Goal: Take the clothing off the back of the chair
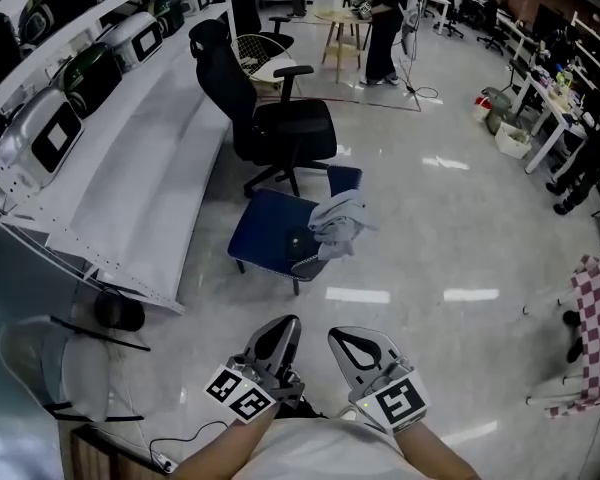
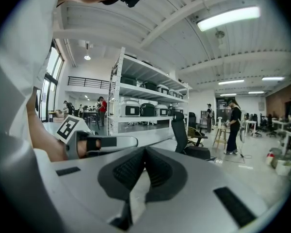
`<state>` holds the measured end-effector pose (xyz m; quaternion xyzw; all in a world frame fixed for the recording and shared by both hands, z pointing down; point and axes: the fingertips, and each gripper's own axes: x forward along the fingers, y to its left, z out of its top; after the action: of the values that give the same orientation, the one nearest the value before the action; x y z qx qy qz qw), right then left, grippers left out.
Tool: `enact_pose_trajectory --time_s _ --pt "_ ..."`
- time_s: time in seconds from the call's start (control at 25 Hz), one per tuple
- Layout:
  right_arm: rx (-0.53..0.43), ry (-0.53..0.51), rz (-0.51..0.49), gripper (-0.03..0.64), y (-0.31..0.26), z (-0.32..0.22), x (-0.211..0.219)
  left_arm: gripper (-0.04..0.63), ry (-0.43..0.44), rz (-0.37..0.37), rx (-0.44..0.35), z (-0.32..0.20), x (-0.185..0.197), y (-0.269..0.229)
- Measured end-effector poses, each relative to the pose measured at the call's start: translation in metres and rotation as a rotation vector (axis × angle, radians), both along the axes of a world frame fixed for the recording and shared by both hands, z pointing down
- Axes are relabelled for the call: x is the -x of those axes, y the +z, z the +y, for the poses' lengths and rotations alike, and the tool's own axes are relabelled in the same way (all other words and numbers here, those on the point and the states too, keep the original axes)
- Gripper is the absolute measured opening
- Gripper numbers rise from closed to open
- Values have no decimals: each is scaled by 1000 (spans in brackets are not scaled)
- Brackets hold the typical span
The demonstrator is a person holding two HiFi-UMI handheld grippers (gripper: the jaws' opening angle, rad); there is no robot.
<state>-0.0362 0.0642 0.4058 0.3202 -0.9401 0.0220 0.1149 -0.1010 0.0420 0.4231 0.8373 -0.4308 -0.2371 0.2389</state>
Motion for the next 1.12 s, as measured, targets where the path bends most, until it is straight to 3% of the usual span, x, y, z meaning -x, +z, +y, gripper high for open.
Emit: enact_pose_trajectory --time_s 0.4,0.72,1.12 --pt "43 54 4 15 7 -25 37 8 71 50 -9 -41 31 3" --pt "69 104 16 15 12 -33 30 8 102 83 6 -51 26 12" --pt "90 32 14 15 24 -71 24 8 58 54 21 -79 19 19"
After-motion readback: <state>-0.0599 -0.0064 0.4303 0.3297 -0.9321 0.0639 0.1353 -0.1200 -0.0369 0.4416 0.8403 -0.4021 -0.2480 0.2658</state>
